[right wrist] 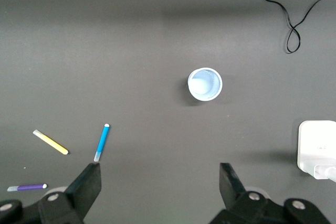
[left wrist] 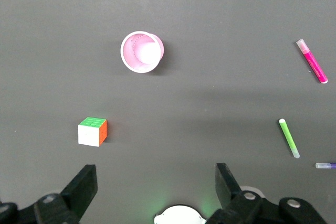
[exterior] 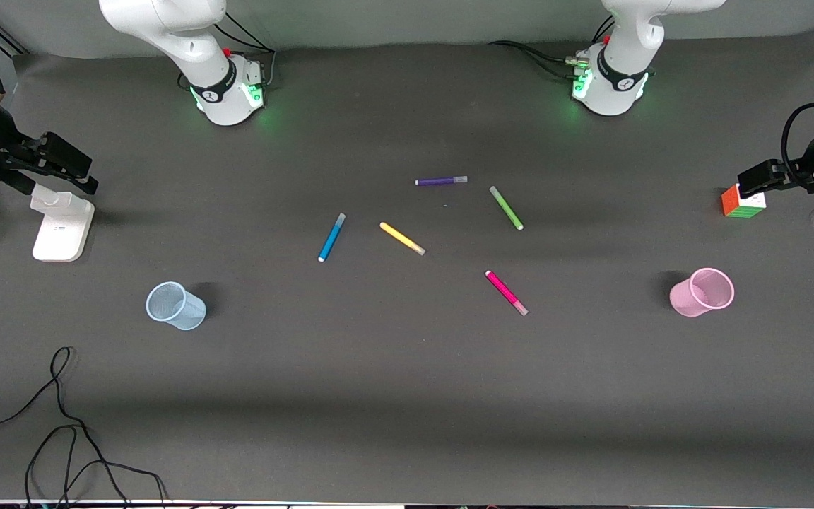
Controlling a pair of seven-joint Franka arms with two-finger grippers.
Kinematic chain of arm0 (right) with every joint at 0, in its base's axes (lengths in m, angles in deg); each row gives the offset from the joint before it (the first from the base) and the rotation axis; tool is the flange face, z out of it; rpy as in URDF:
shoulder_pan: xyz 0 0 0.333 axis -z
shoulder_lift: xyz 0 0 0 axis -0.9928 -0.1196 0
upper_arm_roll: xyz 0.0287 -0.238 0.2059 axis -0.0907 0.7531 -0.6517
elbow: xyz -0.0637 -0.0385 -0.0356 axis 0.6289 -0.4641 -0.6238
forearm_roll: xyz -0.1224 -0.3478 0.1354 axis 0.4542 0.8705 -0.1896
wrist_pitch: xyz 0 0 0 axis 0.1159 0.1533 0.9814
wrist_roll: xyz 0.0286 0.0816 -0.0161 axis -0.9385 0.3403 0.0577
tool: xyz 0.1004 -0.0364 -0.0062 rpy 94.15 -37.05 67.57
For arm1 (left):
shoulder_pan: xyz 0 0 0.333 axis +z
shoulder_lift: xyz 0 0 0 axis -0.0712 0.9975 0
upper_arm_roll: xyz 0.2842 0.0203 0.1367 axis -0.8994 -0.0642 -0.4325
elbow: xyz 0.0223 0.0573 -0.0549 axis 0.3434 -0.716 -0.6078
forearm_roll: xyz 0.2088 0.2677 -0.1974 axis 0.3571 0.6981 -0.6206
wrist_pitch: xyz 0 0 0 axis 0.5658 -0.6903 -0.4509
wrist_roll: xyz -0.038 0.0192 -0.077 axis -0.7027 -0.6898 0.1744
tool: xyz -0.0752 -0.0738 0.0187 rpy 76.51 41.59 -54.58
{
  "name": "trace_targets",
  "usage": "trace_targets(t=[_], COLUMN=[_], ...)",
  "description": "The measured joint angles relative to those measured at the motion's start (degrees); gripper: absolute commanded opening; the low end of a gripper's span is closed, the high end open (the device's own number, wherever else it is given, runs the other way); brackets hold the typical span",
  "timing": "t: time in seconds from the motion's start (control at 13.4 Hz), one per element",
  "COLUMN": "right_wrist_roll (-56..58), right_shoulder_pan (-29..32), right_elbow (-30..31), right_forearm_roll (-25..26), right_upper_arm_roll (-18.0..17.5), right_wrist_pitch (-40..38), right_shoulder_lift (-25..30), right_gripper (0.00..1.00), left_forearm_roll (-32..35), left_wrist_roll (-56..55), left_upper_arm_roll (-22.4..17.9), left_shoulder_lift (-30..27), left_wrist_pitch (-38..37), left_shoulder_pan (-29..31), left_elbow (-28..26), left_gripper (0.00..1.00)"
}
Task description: Place pink and blue markers in matching cups
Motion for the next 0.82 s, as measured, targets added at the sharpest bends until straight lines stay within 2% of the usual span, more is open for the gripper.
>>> trace_targets(t=[0.82], right_wrist_roll=[-1.8], right_shoulder_pan=[0.6], right_elbow=[2.3], right_forearm_roll=[0.0], right_upper_arm_roll=[0.5], right_wrist_pitch=[0.0], right_shoulder_lift=[-1.3], right_gripper=[1.00], left_forearm_roll=[-0.2], left_wrist_roll=[0.0], left_upper_arm_roll=[0.6], left_shoulder_lift=[1.0], left_wrist_pitch=[-1.6], left_shoulder_pan=[0.1], left_elbow=[-0.2], left_gripper=[1.00])
